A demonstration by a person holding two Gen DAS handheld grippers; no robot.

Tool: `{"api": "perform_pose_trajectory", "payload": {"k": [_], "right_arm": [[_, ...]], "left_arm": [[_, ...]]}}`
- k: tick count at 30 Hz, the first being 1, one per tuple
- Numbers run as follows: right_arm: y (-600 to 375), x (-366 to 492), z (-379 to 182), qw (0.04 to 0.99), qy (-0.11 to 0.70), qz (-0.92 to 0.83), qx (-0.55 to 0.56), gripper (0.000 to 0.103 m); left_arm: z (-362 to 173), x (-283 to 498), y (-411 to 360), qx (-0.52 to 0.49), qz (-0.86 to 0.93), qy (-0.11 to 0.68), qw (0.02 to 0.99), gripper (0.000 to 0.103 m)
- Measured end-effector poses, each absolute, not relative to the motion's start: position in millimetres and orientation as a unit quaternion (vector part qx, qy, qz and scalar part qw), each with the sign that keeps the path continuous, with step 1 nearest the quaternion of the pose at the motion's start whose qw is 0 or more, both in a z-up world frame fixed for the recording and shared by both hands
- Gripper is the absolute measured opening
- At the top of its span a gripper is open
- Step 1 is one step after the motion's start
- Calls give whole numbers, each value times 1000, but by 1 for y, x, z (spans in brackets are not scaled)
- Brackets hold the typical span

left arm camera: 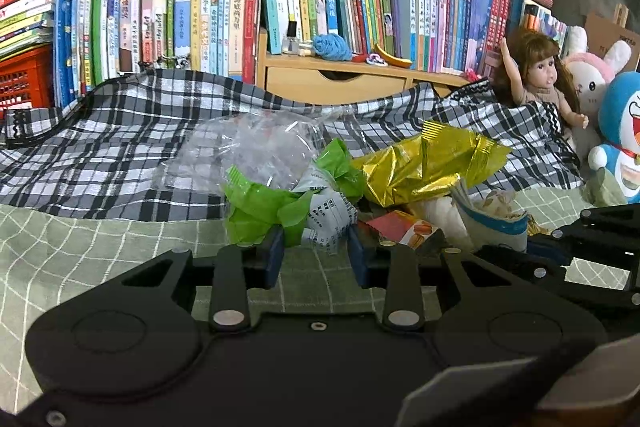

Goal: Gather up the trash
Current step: 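Lift the green wrapper with the left gripper while the right lifts the tube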

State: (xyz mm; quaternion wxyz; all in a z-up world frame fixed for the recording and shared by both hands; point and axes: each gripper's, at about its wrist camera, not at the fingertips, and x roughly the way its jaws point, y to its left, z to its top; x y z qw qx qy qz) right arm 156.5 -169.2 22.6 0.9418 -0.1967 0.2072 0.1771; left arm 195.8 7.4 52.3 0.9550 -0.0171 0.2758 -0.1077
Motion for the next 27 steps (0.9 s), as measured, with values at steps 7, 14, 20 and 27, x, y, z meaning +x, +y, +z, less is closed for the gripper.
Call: {"api": "perform_pose_trajectory", "payload": {"k": [7,14,20,27], "right_arm": [[-168,149,30,942,211,181,-189,11],[-172,141,41,946,216,181,-161,9],[-171,125,52,947,207,182,-163,7],[-168,116,58,948,203,187,-157,7]], "left_arm": [[63,180,11,-28,-100,259,960,30],[77,164,16,-37,-97,249,963,30],[89,149,20,-41,-97,243,964,29],[97,130,23,-38,-95,237,966,29]]}}
